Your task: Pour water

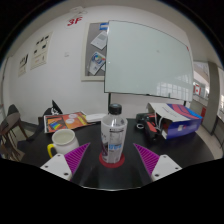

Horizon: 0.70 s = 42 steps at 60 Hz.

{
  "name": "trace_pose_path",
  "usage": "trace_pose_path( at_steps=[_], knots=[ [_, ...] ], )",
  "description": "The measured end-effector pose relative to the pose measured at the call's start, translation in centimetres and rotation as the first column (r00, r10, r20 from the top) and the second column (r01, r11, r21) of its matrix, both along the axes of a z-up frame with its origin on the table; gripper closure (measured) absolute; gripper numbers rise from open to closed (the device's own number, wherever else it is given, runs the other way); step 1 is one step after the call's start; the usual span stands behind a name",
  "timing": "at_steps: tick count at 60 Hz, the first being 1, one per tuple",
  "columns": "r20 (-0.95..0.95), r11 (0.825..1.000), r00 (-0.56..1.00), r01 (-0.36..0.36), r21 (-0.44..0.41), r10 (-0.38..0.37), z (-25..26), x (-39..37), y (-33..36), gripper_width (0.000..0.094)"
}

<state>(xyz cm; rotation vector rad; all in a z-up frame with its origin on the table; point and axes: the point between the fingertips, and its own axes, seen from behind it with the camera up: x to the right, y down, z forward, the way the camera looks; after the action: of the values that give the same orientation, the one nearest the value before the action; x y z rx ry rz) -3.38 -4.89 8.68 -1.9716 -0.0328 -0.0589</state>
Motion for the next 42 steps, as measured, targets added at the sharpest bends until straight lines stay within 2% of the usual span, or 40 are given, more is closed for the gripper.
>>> trace_pose_path(
  at_steps=[15,25,42],
  knots=[
    [0.031,0.997,0.997,0.072,-0.024,-0.071,5.0,-1.1,-15.3,0.0090],
    [0.036,0.995,0.996,0.081,-0.051,-0.080,6.4,-2.3,-24.1,0.0091],
    [0.061,0.996,0.994,0.088,-0.010,-0.088,9.2,-2.4,-30.5,0.0094]
  ],
)
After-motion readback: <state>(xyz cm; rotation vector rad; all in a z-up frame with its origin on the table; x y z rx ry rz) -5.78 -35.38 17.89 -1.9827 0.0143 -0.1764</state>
